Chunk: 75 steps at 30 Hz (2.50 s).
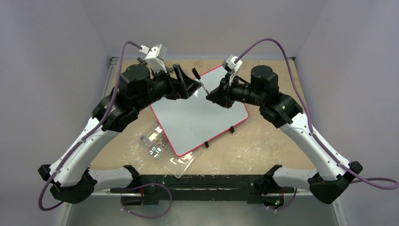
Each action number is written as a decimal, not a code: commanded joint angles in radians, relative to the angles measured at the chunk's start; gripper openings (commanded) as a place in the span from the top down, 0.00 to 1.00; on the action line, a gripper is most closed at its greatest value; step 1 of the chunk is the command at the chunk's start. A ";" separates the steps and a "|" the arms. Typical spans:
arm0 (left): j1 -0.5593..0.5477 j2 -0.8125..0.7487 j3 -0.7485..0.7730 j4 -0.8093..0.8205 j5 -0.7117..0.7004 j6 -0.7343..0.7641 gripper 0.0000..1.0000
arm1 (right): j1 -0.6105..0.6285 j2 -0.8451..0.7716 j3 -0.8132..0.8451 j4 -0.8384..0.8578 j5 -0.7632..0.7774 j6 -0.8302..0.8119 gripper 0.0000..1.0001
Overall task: Write a sentence on the whiteboard
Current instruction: Open the whiteboard marker at the center of the board.
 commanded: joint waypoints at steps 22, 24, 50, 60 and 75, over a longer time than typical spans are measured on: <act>0.163 0.036 0.063 -0.063 0.317 -0.113 0.48 | 0.064 -0.002 0.059 -0.061 0.055 -0.242 1.00; 0.180 0.043 0.062 -0.059 0.360 -0.118 0.49 | 0.065 0.000 0.058 -0.063 0.050 -0.248 1.00; 0.232 0.070 0.039 -0.061 0.457 -0.124 1.00 | 0.121 0.011 0.044 -0.065 0.097 -0.307 1.00; 0.273 -0.025 -0.098 0.114 0.446 -0.199 1.00 | 0.085 -0.042 -0.085 0.165 0.142 -0.018 0.01; 0.356 -0.204 -0.403 0.681 0.444 -0.456 1.00 | -0.194 -0.002 -0.381 1.352 -0.404 1.084 0.14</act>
